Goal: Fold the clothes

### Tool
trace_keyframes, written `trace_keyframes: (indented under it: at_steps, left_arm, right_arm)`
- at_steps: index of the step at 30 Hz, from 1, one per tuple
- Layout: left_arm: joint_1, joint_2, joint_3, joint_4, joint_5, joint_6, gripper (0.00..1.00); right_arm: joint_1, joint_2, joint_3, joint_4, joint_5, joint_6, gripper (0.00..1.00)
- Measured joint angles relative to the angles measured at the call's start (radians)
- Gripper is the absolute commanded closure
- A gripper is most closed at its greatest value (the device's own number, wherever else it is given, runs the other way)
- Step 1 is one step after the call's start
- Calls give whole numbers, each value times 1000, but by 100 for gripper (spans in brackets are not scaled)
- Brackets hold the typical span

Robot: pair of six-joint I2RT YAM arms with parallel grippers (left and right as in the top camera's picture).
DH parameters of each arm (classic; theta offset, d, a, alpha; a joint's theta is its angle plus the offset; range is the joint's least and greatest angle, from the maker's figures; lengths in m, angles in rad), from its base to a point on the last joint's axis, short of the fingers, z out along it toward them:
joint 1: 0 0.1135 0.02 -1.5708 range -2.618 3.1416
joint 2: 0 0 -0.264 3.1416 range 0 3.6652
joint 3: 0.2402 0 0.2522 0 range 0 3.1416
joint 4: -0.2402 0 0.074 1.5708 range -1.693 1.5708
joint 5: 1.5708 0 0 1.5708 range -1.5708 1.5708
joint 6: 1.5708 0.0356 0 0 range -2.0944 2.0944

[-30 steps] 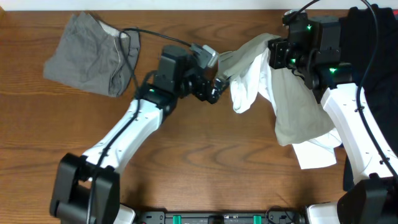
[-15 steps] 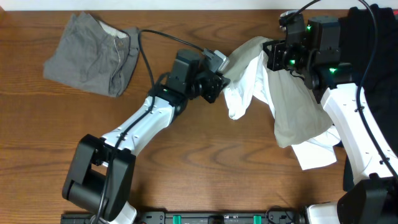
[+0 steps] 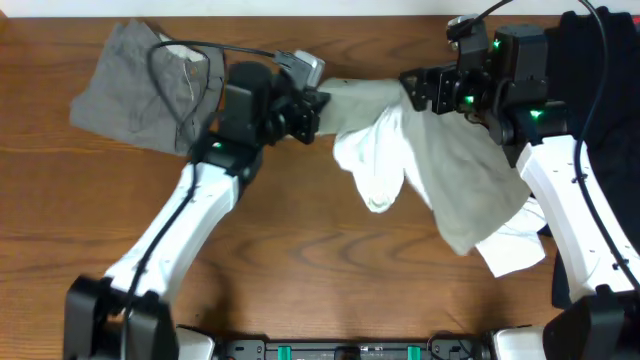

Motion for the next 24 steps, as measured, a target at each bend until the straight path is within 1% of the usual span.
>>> trace_keyframes:
  at_steps: [7, 13, 19, 24]
  left_arm:
    - [64, -187, 0, 11, -6, -9, 94]
    - [98, -256, 0, 62, -48, -43, 94]
    - [116, -301, 0, 145, -108, -76, 94]
    - [116, -386, 0, 135, -251, -83, 94]
  right_arm:
    - [0, -61, 5, -127, -26, -22, 1]
    - [0, -76, 12, -319, -29, -30, 1]
    - [0, -10, 13, -482, 66, -32, 1]
    - [0, 96, 1, -530, 112, -31, 1]
